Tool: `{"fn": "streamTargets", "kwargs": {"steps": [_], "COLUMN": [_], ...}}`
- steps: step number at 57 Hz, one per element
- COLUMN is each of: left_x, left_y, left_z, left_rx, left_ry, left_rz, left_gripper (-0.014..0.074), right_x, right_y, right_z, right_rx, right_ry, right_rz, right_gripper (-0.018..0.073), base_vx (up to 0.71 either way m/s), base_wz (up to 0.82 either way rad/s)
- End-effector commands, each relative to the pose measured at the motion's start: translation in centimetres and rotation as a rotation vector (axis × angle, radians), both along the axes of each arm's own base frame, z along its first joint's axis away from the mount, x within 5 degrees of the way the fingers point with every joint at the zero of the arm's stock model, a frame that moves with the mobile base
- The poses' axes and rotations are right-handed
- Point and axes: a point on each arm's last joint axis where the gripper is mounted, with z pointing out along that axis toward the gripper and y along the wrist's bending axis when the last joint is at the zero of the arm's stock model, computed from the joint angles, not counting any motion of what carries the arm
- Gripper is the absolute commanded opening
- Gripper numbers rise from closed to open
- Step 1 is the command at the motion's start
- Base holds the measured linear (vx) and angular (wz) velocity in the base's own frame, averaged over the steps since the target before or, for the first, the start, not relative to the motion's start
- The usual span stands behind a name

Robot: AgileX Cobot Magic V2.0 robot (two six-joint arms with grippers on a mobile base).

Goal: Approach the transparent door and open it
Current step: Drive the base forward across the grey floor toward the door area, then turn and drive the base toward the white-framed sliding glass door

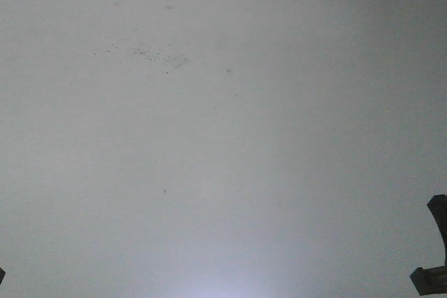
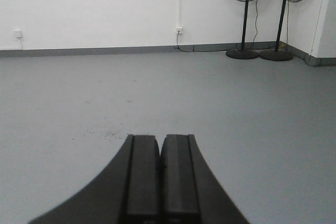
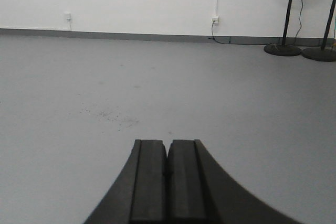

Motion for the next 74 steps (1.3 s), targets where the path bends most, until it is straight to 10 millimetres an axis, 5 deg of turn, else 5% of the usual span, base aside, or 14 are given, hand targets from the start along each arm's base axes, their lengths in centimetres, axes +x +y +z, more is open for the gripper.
{"fn": "streamTargets", "kwargs": {"steps": [1,35,74], "left_x": [-0.21,-0.21,-0.21], "left_y": [0.01,0.01,0.01], "left_z": [1.52,1.52,1.52], "left_rx": [-0.016,-0.016,-0.016], "left_ry": [-0.117,-0.117,-0.117], "left_rz": [-0.004,-0.004,-0.004], "left_gripper": [0.0003,0.0003,0.0003], "right_x": [-0.04,-0.04,-0.04], "right_y": [-0.08,-0.08,-0.08], "right_z": [0.76,0.77,0.77], "right_rx": [0.004,0.004,0.004], "right_ry": [-0.097,-0.098,-0.098], "right_rz": [-0.01,-0.01,-0.01], "right_gripper": [0.0001,0.0001,0.0001], "base_vx": [0.11,0.2,0.35], "base_wz": [0.07,0.15,0.62]}}
